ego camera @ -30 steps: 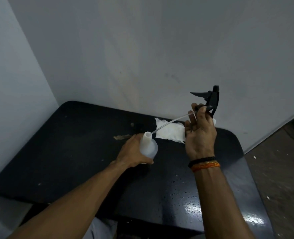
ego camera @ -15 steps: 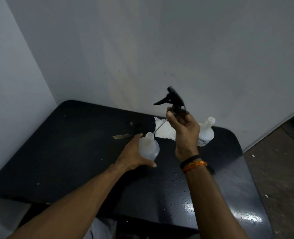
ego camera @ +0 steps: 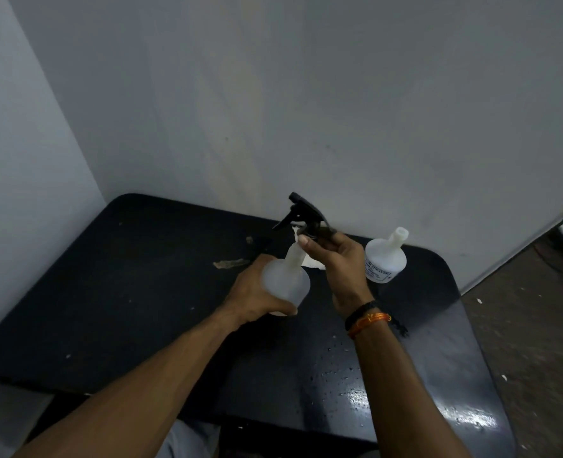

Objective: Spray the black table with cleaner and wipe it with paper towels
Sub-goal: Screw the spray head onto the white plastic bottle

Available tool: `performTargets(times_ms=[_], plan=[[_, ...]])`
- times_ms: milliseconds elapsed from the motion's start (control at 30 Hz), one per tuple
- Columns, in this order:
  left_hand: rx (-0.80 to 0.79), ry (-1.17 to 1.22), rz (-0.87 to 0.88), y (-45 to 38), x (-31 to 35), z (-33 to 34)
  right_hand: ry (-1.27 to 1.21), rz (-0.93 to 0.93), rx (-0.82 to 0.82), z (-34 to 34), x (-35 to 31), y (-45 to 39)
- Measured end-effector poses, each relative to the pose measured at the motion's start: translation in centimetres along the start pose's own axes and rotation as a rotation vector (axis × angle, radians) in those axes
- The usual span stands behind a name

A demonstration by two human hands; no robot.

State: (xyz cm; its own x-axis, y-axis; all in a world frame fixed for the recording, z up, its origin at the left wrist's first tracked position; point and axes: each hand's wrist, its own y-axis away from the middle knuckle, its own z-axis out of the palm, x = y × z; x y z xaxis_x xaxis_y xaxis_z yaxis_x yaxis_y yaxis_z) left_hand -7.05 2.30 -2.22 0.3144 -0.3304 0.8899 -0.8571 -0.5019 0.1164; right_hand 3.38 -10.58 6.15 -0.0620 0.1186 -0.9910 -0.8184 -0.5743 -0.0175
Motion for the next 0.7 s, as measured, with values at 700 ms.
performTargets(times_ms=[700], plan=[[-0.333, 0.792, 0.062, 4.1, 8.7, -1.0, -0.270, -0.163, -0.114, -0.6, -5.5, 1.4]])
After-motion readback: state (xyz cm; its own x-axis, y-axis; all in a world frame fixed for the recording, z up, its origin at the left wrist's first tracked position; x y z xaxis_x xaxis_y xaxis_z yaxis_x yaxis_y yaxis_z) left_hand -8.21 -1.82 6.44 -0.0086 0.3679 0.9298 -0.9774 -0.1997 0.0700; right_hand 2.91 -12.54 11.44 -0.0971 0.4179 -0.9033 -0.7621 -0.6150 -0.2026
